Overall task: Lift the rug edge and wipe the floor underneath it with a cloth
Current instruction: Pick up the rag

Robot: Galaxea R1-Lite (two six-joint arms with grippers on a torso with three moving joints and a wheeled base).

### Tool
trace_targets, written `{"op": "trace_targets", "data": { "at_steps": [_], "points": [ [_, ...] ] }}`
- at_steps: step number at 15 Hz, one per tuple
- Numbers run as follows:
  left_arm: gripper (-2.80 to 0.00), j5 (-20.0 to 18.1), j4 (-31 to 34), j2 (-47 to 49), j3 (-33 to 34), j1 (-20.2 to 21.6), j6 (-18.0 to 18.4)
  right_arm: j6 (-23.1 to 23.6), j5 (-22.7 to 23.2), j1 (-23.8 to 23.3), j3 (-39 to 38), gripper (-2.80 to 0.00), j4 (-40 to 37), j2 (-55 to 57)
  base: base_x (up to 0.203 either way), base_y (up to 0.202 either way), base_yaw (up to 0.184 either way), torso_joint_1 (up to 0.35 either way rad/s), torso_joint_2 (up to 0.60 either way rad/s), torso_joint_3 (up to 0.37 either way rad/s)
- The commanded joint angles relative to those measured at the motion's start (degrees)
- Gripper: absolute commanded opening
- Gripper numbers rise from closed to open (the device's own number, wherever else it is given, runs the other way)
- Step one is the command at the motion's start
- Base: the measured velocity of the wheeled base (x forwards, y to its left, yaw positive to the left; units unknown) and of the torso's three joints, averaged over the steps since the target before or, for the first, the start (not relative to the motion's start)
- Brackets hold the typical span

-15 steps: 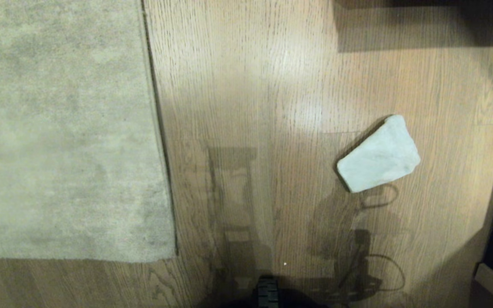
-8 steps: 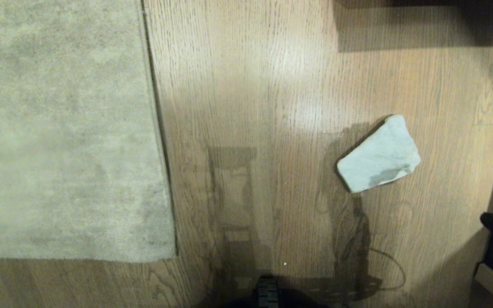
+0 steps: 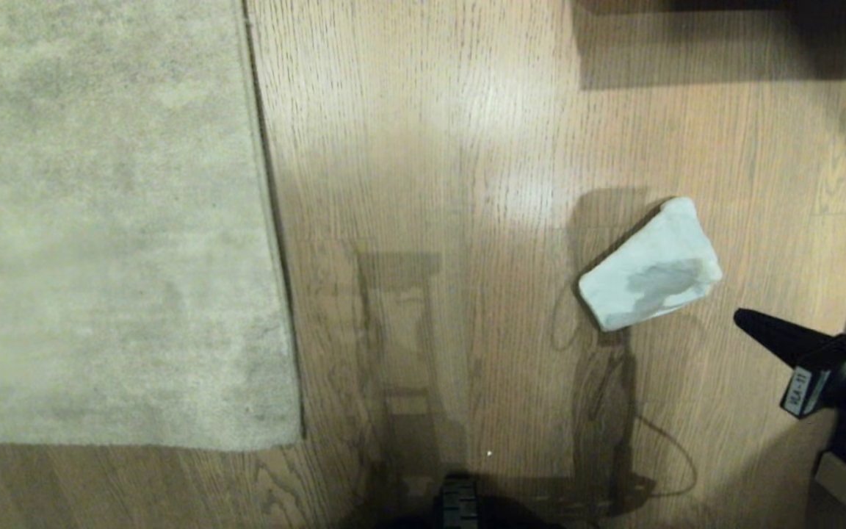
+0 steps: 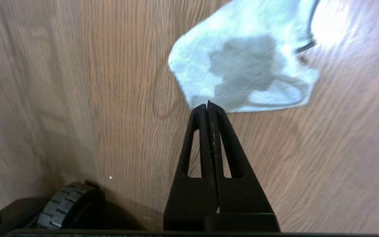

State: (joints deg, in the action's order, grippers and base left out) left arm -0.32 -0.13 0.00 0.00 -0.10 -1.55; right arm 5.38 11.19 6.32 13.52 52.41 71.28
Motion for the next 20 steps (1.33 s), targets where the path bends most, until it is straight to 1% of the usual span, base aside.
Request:
{"op": "trace_targets", "data": {
  "at_steps": [1, 4, 11, 20],
  "points": [
    [-2.8, 0.0, 0.0, 0.1, 0.0, 0.0, 0.0, 0.1, 0.1, 0.5, 0.9, -2.8, 0.3, 3.6, 0.0, 0.0, 0.0, 0.0, 0.0, 0.0],
    [-2.8, 0.0, 0.0, 0.1, 0.0, 0.0, 0.0, 0.0, 0.1, 1.2, 0.7, -2.8, -0.3, 4.0, 0.0, 0.0, 0.0, 0.0, 0.0, 0.0],
    [-2.8, 0.0, 0.0, 0.1, 0.0, 0.0, 0.0, 0.2, 0.2, 1.4, 1.1, -2.8, 0.6, 8.8, 0.0, 0.0, 0.0, 0.0, 0.0, 0.0],
    [-2.8, 0.0, 0.0, 0.1, 0.0, 0.0, 0.0, 0.0, 0.3, 5.1, 1.6, -2.8, 0.7, 12.7, 0.0, 0.0, 0.0, 0.0, 0.0, 0.0]
  ]
}}
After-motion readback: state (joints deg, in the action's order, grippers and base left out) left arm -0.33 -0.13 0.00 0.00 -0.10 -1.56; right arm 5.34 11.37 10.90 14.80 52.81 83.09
